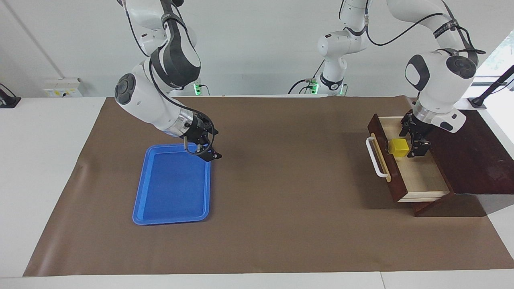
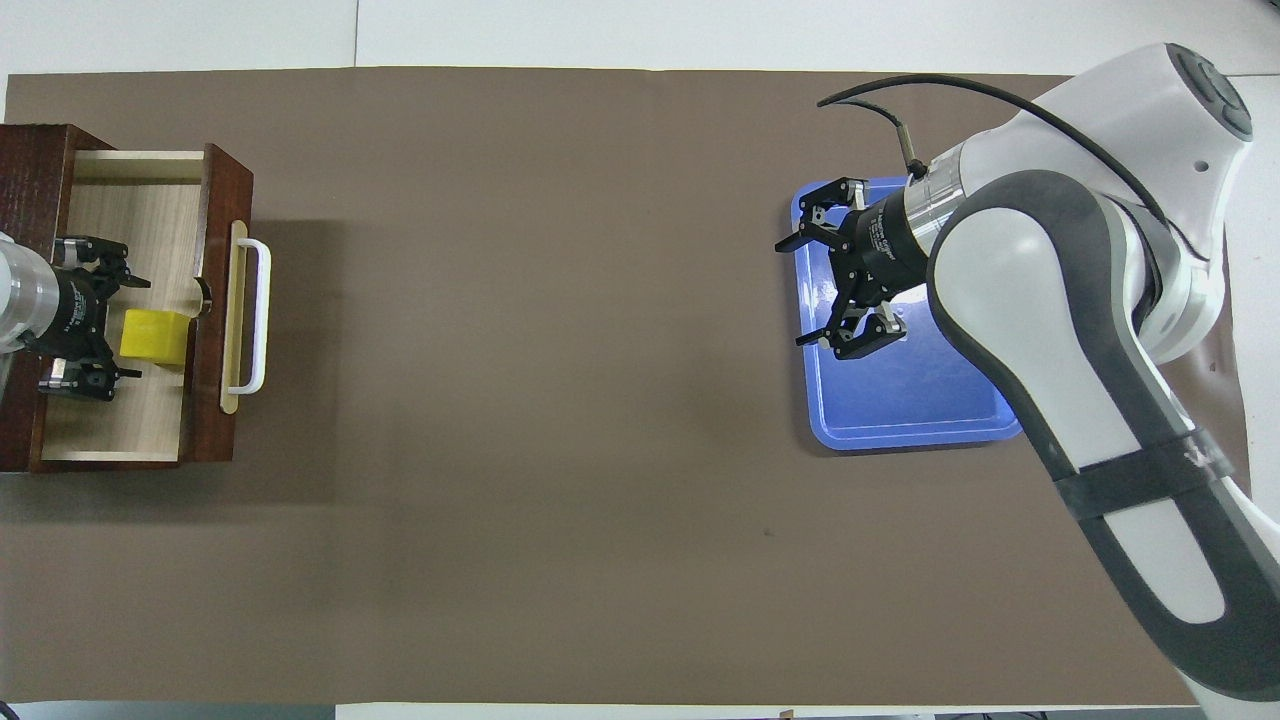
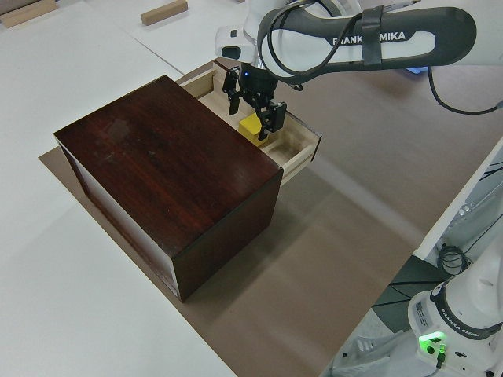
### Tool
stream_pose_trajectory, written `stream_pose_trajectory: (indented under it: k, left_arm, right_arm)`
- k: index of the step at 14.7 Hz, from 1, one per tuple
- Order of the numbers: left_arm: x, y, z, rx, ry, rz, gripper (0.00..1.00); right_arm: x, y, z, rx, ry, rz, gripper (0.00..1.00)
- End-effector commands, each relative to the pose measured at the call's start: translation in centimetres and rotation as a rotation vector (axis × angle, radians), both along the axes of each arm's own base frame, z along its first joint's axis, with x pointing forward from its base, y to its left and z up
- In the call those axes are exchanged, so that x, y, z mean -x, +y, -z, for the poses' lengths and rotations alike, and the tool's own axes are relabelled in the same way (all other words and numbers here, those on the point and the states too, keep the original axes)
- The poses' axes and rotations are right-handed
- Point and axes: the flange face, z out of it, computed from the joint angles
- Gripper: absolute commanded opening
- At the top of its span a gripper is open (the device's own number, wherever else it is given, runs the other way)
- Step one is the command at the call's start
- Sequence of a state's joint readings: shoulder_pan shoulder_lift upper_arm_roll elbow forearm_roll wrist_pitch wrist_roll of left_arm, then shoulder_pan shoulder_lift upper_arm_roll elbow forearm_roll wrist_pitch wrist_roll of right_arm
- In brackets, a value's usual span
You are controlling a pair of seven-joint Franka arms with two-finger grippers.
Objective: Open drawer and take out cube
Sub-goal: 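Lower the left gripper into the drawer and grasp the yellow cube, then lift the yellow cube out of the drawer with the left gripper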
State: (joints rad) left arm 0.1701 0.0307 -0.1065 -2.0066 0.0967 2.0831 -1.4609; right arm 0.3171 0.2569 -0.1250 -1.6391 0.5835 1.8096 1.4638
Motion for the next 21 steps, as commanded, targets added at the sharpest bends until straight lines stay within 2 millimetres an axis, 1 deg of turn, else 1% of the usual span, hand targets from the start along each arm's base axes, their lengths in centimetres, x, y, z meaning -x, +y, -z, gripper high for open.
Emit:
stream_pose_trajectory:
  k: [1,4,5,6,9,10,11,12,13,14,15,17,18,20,21]
  left_arm:
    - [1.1,0.2,0.6,0.010,-0.030,-0.039,1.00]
    - [1.0,0.2,1.5,0.014,-0.049,-0.082,1.00]
    - [0.9,0.2,1.9,0.016,-0.043,-0.091,0.98]
    - [0.7,0.2,1.8,0.018,-0.049,-0.120,0.73]
    - [0.5,0.1,1.6,0.019,-0.055,-0.133,0.22]
    - [0.2,0.0,1.1,0.020,-0.061,-0.131,0.00]
    - [-0.6,-0.1,0.7,0.023,-0.062,-0.138,0.00]
    - [-1.3,-0.4,-0.3,0.023,-0.046,-0.134,0.00]
    - [-2.2,-0.5,-1.7,0.022,-0.023,-0.135,0.00]
    - [-3.6,-1.6,-3.3,0.030,0.021,-0.130,0.00]
    - [-4.7,-3.6,-5.7,0.053,0.037,-0.120,0.00]
    - [-5.4,-6.9,-7.6,0.056,0.077,-0.102,0.00]
    - [-5.6,-8.5,-7.8,0.055,0.093,-0.109,0.00]
    - [-5.1,-12.2,-7.8,0.050,0.097,-0.152,0.00]
    - [-4.8,-14.6,-7.8,0.050,0.090,-0.180,0.00]
  right_arm:
    - [0.6,0.0,-0.2,-0.020,-0.003,0.020,1.00]
    - [0.6,-0.4,-0.1,-0.022,-0.002,0.011,1.00]
    - [0.6,-0.5,-0.1,-0.022,0.000,0.012,1.00]
    - [0.5,-0.6,-0.1,-0.022,0.000,0.015,1.00]
    - [0.6,-0.9,0.2,-0.021,0.007,0.015,1.00]
    - [0.6,-0.9,0.1,-0.021,0.005,0.015,1.00]
    - [0.6,-0.9,0.1,-0.021,0.006,0.017,1.00]
    - [0.6,-0.9,0.0,-0.021,0.004,0.016,1.00]
    - [0.5,-1.0,-0.1,-0.022,0.004,0.016,1.00]
    - [0.5,-1.1,-0.1,-0.022,0.008,0.016,1.00]
    - [0.5,-1.1,-0.1,-0.022,0.008,0.016,1.00]
    - [0.5,-1.3,-0.1,-0.022,0.009,0.018,1.00]
    - [0.4,-1.3,-0.2,-0.022,0.006,0.019,1.00]
    - [0.4,-1.3,-0.2,-0.022,0.008,0.016,1.00]
    - [0.5,-1.3,-0.1,-0.021,0.015,0.013,1.00]
